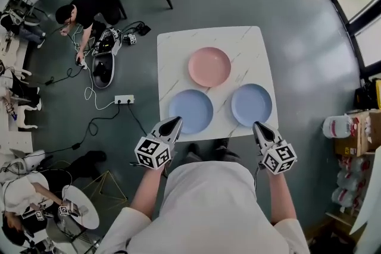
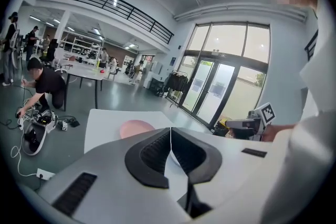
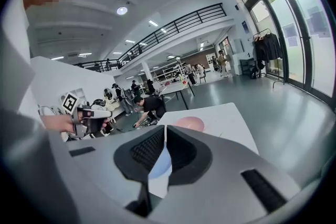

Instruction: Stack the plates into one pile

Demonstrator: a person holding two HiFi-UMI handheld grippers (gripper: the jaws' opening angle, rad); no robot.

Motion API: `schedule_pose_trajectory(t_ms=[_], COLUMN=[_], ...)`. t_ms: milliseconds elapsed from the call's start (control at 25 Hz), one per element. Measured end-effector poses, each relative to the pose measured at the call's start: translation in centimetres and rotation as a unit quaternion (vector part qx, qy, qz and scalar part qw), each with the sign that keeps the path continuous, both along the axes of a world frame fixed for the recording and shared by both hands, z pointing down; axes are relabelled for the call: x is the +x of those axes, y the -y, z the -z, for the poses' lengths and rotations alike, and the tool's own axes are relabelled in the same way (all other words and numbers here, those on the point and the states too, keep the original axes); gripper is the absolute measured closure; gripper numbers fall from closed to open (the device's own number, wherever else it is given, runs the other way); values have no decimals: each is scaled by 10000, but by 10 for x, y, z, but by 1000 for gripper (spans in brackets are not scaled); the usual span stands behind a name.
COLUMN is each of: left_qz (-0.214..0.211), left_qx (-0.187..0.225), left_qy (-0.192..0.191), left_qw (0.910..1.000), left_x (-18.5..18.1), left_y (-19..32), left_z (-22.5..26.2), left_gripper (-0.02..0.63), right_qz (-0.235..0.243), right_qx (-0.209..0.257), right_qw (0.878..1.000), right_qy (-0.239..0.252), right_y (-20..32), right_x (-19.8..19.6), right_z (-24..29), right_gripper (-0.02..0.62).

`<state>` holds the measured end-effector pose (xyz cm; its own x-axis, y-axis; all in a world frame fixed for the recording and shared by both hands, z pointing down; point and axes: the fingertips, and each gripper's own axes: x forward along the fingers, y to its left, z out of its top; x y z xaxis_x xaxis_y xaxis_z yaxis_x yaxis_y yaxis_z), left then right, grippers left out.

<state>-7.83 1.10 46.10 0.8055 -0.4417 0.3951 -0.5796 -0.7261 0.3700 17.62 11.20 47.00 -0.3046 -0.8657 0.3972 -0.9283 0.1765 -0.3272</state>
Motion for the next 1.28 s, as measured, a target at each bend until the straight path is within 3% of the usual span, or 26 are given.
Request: schedule_pose_trajectory(t_ms=[600, 1280], left_qz=[-169, -459], left_qx=[-297, -1170], left_qy=[177, 273], left_qw=[9993, 9917], left_x=[108, 191], left_y=[-9, -15], left_z=[-39, -130], left_gripper=[591, 589], right_qz=[288, 350], right_qx=[-939, -1898], right_qw=[9946, 9795], right_qy=[328, 586], right_y=[16, 16], right_x=[68, 120], right_z=[-80, -173], right_gripper=[565, 563])
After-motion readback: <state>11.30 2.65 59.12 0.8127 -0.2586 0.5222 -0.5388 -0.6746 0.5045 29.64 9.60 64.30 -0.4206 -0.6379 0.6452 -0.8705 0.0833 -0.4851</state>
